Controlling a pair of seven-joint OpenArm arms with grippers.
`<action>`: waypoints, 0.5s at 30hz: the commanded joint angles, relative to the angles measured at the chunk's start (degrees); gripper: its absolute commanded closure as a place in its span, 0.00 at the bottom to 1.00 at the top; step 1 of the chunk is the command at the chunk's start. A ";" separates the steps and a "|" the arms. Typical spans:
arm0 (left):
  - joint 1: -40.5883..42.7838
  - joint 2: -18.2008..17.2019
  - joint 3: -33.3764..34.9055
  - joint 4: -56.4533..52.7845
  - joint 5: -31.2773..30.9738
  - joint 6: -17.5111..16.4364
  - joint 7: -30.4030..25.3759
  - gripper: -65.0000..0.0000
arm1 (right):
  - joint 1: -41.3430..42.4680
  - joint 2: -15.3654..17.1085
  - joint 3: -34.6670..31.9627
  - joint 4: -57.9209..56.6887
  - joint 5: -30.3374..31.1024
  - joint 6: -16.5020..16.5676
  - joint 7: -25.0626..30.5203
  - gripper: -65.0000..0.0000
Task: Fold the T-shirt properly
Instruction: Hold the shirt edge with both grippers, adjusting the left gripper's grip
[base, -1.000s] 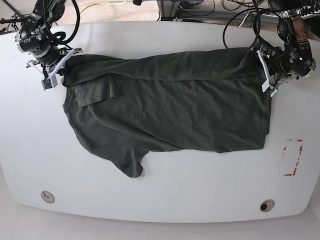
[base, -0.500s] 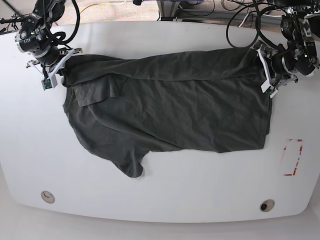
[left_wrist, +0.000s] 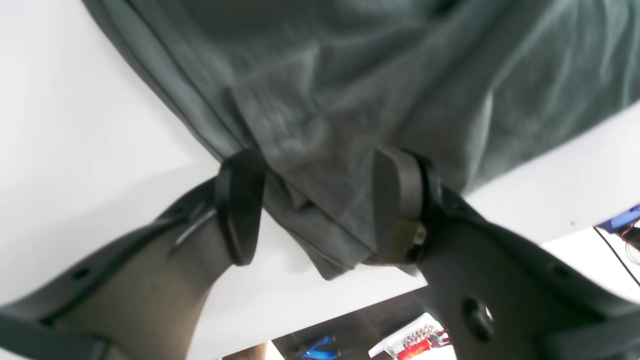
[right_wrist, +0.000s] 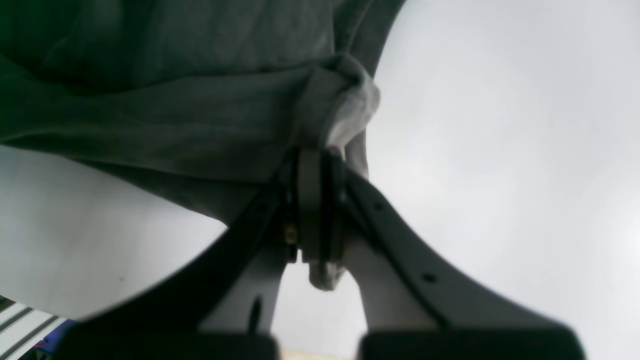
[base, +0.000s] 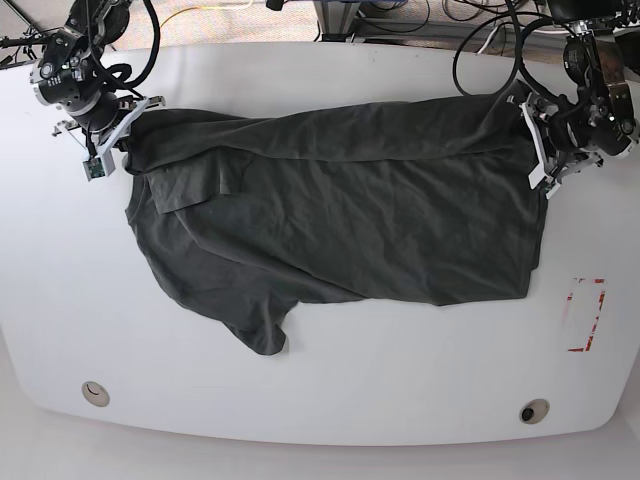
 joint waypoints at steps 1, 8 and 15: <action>-0.23 -0.89 -0.54 -0.26 -0.21 -0.08 -0.11 0.50 | 0.66 0.76 0.20 1.03 0.57 -0.07 1.10 1.00; -0.32 -0.89 -0.54 -1.93 -0.21 -0.08 -0.28 0.50 | 0.75 0.76 0.20 1.03 0.57 -0.07 1.10 1.00; -0.32 -0.98 -0.28 -2.99 -0.12 -0.08 -3.10 0.50 | 0.75 0.76 0.20 1.03 0.57 -0.07 1.10 1.00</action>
